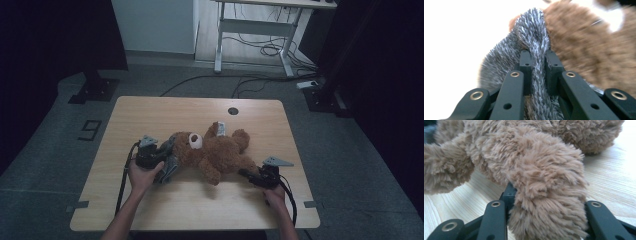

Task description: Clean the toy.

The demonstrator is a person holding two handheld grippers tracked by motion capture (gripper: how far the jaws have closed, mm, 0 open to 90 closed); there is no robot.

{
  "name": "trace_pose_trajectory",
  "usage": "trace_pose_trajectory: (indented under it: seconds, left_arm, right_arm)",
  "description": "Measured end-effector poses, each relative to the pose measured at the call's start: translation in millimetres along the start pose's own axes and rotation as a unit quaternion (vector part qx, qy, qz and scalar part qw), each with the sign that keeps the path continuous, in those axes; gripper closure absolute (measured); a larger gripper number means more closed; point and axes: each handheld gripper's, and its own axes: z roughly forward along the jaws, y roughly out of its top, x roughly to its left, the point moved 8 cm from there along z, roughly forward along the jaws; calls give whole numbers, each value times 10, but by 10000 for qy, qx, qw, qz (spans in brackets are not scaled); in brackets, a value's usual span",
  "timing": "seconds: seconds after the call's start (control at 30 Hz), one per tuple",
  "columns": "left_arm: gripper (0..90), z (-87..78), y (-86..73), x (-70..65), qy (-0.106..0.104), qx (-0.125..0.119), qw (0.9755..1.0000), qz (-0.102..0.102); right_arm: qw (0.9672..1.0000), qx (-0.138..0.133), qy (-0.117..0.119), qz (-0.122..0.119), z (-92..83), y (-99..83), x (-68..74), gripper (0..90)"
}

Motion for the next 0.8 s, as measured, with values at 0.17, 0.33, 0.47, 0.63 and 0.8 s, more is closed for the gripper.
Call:
trace_pose_trajectory:
  seconds: [0.17,0.33,0.47,0.63,0.8]
  left_arm:
    - [787,-80,285,-360,-331,-320,9984,316]
    - [787,3,448,-610,-595,-353,9968,408]
    - [786,219,489,-754,-547,-192,9966,592]
    - [785,440,472,-766,-441,36,9973,580]
    - [786,474,394,-598,-376,143,9985,366]
  right_arm:
    - [10000,-11,25,19,-19,-4,-12,560]
    - [10000,15,69,10,-8,-10,1,560]
    - [9999,34,94,7,-7,-14,8,560]
    - [9999,51,112,4,-9,-16,9,559]
    - [9998,86,164,-81,-3,-15,51,558]
